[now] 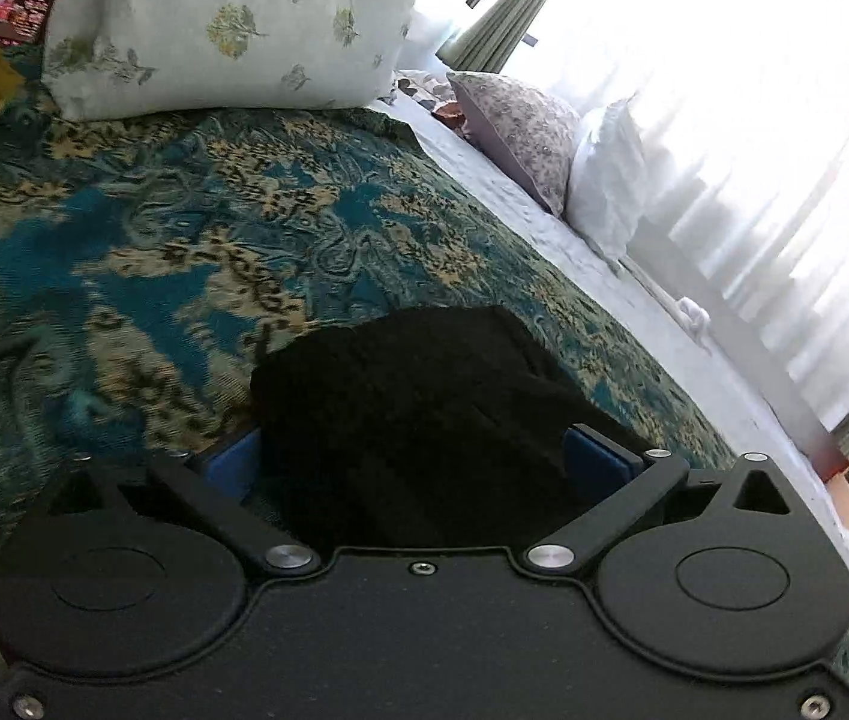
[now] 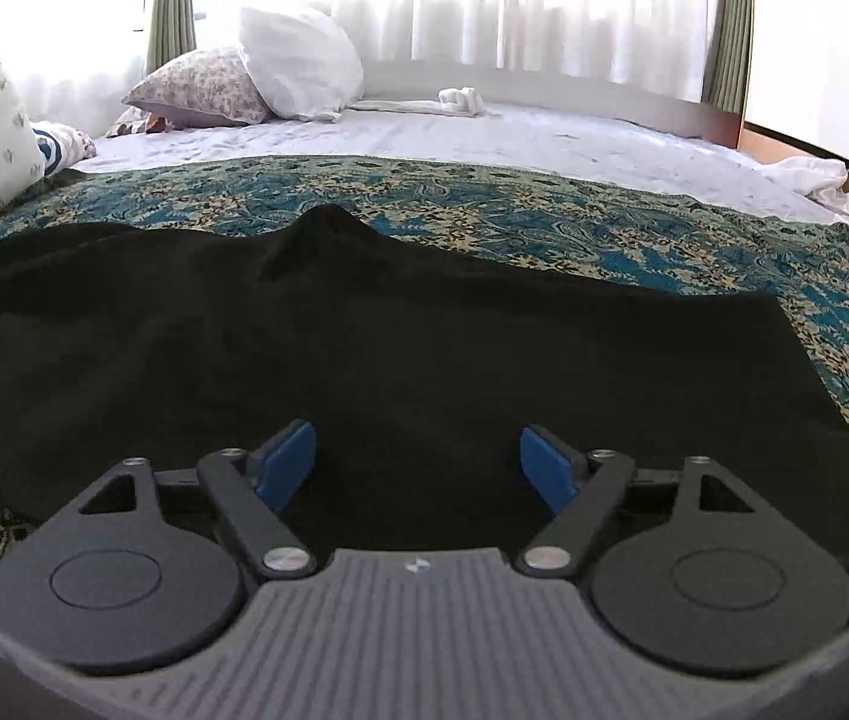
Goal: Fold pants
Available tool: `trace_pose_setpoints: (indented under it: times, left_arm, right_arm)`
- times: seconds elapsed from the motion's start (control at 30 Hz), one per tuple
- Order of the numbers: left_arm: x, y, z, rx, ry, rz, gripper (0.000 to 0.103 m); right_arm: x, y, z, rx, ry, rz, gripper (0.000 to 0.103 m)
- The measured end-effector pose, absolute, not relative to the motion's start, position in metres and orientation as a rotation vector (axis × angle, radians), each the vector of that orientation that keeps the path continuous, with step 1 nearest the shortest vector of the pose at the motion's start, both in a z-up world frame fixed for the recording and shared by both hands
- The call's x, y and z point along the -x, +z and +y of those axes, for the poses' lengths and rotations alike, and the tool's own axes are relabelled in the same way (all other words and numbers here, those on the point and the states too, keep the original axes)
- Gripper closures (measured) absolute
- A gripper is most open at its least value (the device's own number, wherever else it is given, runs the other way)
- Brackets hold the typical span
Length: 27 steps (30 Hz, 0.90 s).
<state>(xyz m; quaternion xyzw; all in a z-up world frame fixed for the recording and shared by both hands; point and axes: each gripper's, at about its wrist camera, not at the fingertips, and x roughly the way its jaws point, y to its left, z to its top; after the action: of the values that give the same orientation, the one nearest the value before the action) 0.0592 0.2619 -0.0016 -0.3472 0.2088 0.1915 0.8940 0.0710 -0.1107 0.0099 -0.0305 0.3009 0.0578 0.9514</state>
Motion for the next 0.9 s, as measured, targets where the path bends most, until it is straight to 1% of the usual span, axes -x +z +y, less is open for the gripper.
trace_pose_setpoints:
  times: [0.03, 0.07, 0.1, 0.13, 0.17, 0.2, 0.27, 0.4, 0.5, 0.63, 0.7, 0.77, 0.9]
  left_arm:
    - [-0.062, -0.001, 0.259, 0.724, 0.397, 0.431, 0.004]
    - [-0.064, -0.001, 0.256, 0.731, 0.393, 0.425, 0.019]
    - [-0.067, -0.002, 0.256, 0.748, 0.391, 0.42, 0.035]
    - [-0.069, -0.003, 0.257, 0.788, 0.361, 0.422, 0.066]
    - [-0.07, -0.006, 0.259, 0.856, 0.323, 0.428, 0.075]
    - [-0.069, -0.006, 0.259, 0.902, 0.325, 0.418, 0.077]
    - [-0.072, 0.003, 0.253, 0.857, 0.338, 0.41, 0.081]
    - [-0.08, 0.043, 0.217, 0.687, 0.287, 0.37, 0.083]
    - [-0.089, 0.082, 0.167, 0.528, 0.189, 0.325, 0.083]
    - [-0.099, 0.121, 0.067, 0.346, -0.004, 0.288, 0.083]
    - [-0.104, 0.124, 0.013, 0.289, -0.105, 0.312, 0.083]
    - [-0.108, 0.115, -0.044, 0.213, -0.195, 0.348, 0.083]
    - [-0.111, 0.072, -0.145, 0.077, -0.322, 0.486, 0.083]
  right_arm:
    - [-0.071, 0.009, -0.11, 0.063, 0.116, 0.609, 0.017]
    - [-0.07, 0.009, -0.11, 0.061, 0.116, 0.606, 0.017]
    - [-0.07, 0.009, -0.111, 0.06, 0.116, 0.607, 0.017]
    - [-0.07, 0.01, -0.11, 0.059, 0.118, 0.611, 0.017]
    - [-0.07, 0.012, -0.111, 0.055, 0.123, 0.618, 0.017]
    - [-0.07, 0.015, -0.113, 0.047, 0.13, 0.623, 0.017]
    - [-0.067, 0.021, -0.119, 0.015, 0.143, 0.631, 0.017]
    - [-0.059, 0.037, -0.147, -0.045, 0.134, 0.612, 0.017]
    - [-0.053, 0.053, -0.18, -0.067, 0.063, 0.587, 0.017]
    - [-0.043, 0.072, -0.243, -0.163, -0.055, 0.546, 0.017]
    - [-0.037, 0.078, -0.27, -0.189, -0.109, 0.521, 0.017]
    - [-0.027, 0.081, -0.296, -0.207, -0.167, 0.502, 0.017]
    - [-0.009, 0.078, -0.337, -0.257, -0.236, 0.494, 0.017]
